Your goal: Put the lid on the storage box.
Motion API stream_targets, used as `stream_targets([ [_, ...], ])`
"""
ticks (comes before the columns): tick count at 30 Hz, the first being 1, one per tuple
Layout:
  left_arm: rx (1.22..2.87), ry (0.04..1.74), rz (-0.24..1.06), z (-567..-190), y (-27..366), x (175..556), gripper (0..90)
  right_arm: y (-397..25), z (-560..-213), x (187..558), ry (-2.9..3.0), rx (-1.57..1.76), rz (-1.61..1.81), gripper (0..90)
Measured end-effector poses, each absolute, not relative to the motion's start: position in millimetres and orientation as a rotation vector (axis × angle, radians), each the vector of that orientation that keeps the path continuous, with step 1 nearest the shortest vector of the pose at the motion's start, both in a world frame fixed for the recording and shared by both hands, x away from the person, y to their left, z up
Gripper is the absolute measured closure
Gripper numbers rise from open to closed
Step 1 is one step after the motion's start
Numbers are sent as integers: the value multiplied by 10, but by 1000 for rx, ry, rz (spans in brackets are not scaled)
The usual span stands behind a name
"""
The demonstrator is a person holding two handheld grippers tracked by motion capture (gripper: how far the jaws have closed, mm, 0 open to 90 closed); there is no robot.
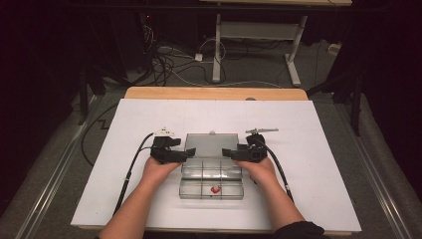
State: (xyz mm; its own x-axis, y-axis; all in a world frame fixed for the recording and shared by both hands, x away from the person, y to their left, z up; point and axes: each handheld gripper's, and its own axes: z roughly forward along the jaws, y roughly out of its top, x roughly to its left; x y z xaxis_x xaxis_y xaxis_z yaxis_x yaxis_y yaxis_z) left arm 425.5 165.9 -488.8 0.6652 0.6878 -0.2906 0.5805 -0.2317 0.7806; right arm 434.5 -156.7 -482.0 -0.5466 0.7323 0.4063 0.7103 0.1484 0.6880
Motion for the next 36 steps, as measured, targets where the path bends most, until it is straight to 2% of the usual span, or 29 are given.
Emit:
stream_targets([
  [12, 1919, 990, 146, -4885, 1649, 4252, 142, -1570, -4816, 4321, 2348, 1462, 1417, 222],
  [18, 1907, 973, 117, -4877, 1661, 4253, 146, -1558, -4776, 4274, 2318, 1405, 1427, 298],
  [25, 1904, 932, 116, -4852, 1643, 4227, 219, -1588, -4715, 4225, 2278, 1333, 1429, 403],
  [31, 1913, 898, 149, -4819, 1624, 4188, 298, -1598, -4684, 4205, 2264, 1306, 1425, 439],
  [36, 1904, 893, 143, -4806, 1613, 4182, 308, -1610, -4666, 4196, 2262, 1289, 1422, 459],
])
